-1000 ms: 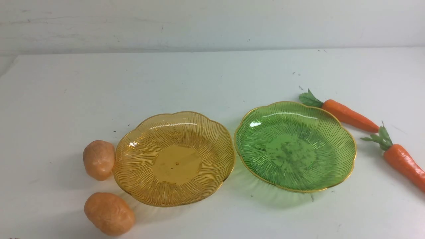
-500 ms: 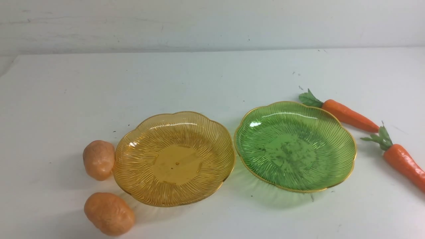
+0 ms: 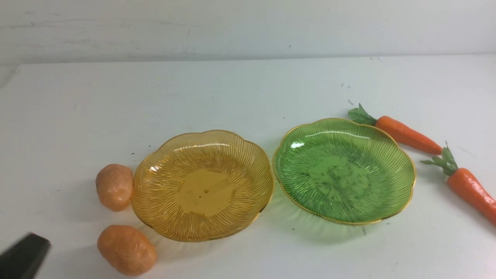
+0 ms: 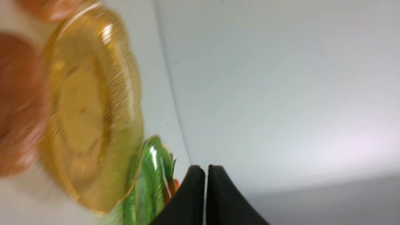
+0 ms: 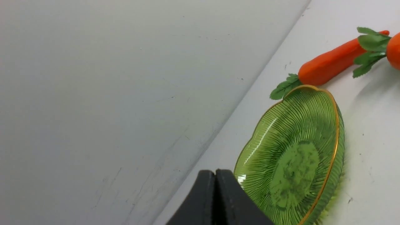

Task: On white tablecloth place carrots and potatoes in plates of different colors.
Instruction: 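Put the potatoes from the left side into the left plate with the left gripper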

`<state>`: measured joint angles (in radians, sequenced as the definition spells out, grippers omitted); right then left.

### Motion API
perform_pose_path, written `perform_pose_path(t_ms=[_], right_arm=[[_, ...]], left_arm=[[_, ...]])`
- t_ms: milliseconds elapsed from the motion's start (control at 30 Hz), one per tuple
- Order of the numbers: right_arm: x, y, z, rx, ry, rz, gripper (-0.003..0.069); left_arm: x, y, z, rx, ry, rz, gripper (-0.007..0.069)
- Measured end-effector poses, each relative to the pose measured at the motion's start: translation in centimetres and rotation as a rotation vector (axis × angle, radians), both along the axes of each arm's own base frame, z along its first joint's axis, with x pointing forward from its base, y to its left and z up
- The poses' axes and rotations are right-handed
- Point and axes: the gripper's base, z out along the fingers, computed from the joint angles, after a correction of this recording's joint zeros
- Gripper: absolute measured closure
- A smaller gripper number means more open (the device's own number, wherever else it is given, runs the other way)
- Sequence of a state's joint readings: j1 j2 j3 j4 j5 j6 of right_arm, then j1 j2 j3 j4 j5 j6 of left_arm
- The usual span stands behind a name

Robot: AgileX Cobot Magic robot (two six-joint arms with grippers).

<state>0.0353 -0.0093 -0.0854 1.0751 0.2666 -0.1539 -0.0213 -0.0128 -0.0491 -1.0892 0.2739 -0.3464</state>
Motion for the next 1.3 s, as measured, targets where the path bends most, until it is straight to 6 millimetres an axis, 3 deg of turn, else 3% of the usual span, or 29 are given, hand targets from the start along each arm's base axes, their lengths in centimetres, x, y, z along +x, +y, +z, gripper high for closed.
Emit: perform_pose_path(t_ms=[33, 67, 133, 167, 267, 367, 467, 567, 733, 867, 900, 1000, 1067, 1300], right_arm=[[-0.5, 0.1, 1.9, -0.076, -0.067, 0.002, 0.0674], [-0.6, 0.1, 2.2, -0.089, -0.076, 0.004, 0.0674], [-1.6, 0.8, 6.3, -0.251, -0.162, 0.054, 0.0674], [-1.7, 1.2, 7.4, -0.308, -0.156, 0.096, 0.0674], [-1.5, 2.1, 9.1, -0.42, -0.094, 0.204, 0.0674], [-0.2, 3.0, 9.7, -0.582, 0.131, 0.385, 0.0674], [1.0, 2.9, 9.3, -0.708, 0.366, 0.501, 0.0674], [2.4, 2.4, 8.1, -0.795, 0.568, 0.56, 0.0673], [3.7, 2.0, 7.1, -0.808, 0.707, 0.589, 0.0673], [3.8, 2.0, 7.0, -0.811, 0.714, 0.59, 0.0673], [3.8, 2.0, 7.0, -0.811, 0.714, 0.589, 0.0673], [3.8, 2.0, 7.0, -0.813, 0.715, 0.587, 0.0673], [3.9, 2.0, 7.0, -0.813, 0.71, 0.582, 0.0673], [3.9, 1.9, 7.0, -0.813, 0.707, 0.579, 0.0673]], left_arm=[[-0.4, 0.1, 2.2, 0.098, -0.1, 0.02, 0.0628], [-0.5, 0.2, 2.6, 0.133, -0.119, 0.027, 0.0628], [-1.2, 0.2, 6.9, 0.321, -0.255, 0.049, 0.0628], [-0.9, -0.1, 8.2, 0.387, -0.262, 0.031, 0.0628], [0.0, -0.8, 10.0, 0.489, -0.24, -0.056, 0.0628], [3.4, -2.7, 11.1, 0.696, -0.037, -0.389, 0.0628], [6.1, -3.2, 10.3, 0.831, 0.194, -0.652, 0.0628], [9.2, -2.3, 9.0, 0.982, 0.45, -0.825, 0.0628], [14.5, -0.2, 6.7, 1.079, 0.803, -0.786, 0.0627], [17.4, 0.2, 3.0, 1.008, 1.021, -0.784, 0.0584], [17.5, 0.2, 2.9, 1.004, 1.028, -0.786, 0.058], [18.7, 0.2, 1.1, 0.97, 1.083, -0.791, 0.0471], [18.8, 0.2, 1.2, 0.944, 1.093, -0.759, 0.0344], [19.9, -0.4, 1.1, 0.872, 1.047, -0.626, 0.0083]])
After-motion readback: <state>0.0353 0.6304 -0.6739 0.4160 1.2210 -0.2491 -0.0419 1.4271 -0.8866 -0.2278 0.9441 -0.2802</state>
